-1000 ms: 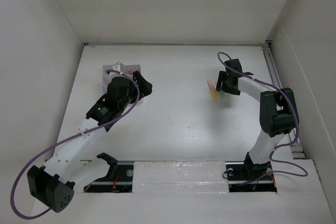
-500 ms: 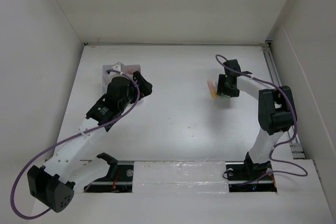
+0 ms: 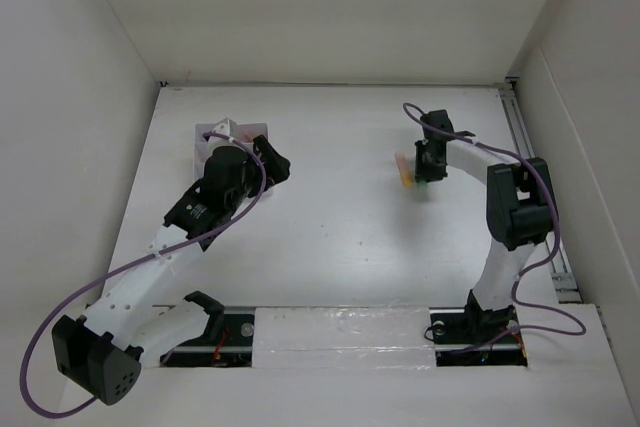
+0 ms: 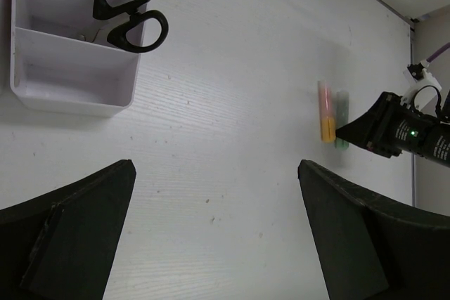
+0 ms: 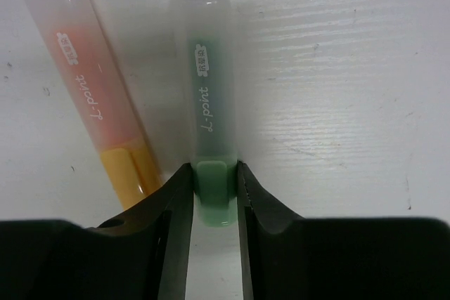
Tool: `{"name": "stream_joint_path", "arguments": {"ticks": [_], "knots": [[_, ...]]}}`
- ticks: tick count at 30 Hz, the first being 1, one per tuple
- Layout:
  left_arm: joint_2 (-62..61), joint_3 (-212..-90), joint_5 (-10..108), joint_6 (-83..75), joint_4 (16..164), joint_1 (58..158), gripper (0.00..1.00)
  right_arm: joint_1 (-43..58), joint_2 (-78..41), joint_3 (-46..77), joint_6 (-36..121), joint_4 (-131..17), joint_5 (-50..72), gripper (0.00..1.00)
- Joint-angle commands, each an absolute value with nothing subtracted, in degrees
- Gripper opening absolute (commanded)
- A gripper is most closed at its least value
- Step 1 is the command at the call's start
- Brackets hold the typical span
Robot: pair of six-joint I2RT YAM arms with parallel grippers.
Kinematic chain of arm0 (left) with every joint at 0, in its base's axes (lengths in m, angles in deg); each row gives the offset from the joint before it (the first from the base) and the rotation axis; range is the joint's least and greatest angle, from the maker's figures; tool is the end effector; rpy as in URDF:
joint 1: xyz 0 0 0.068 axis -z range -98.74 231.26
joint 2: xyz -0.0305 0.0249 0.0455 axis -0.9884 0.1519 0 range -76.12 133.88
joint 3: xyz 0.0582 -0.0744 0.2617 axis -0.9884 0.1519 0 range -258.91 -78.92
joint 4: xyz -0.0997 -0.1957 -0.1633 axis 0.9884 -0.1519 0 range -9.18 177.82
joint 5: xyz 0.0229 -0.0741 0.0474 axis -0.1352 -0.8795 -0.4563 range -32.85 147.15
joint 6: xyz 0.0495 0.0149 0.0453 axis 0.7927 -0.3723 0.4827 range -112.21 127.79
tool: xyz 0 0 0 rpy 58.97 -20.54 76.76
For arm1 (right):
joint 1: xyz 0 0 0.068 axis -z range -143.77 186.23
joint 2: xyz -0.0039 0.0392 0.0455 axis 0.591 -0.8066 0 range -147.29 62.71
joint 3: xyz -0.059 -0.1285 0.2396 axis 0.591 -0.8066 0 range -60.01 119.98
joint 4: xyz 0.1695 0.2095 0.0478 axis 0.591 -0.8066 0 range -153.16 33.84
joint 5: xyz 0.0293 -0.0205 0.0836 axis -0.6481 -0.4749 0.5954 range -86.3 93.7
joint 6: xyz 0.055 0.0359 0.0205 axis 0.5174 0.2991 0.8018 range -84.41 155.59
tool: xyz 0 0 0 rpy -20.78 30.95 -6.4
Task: Sort the stationery into containers
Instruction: Grab a piece of stationery with the right arm, then pass the stationery from the right arm to the left
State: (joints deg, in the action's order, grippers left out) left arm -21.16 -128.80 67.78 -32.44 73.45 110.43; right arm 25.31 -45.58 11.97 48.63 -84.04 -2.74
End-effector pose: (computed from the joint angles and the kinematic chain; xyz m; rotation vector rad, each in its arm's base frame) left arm 0.2222 -0.1122 0.3283 -0.3161 1.9308 -0.6368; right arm 0.3983 0.0706 0.1486 0.0840 2.6771 -0.0202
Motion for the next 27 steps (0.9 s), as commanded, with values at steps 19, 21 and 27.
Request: {"name": "stream_joint_path", "arguments": {"ticks": [19, 21, 27], "knots": [[-13.5, -128.6, 32.4, -30.4, 103.8, 109.7, 1.00, 13.0, -11.6, 0.0, 52.8, -71.9, 12.9, 0.00], [-12.3, -128.6, 30.0, -30.9, 106.4, 109.7, 1.00, 9.5, -8.0, -4.4, 54.6, -67.8, 15.3, 0.00], [-10.5, -127.9, 25.8, -32.9, 113.8, 110.3, 1.00, -1.1, -3.9, -2.7, 57.5, -68.8, 11.5, 0.00]]}}
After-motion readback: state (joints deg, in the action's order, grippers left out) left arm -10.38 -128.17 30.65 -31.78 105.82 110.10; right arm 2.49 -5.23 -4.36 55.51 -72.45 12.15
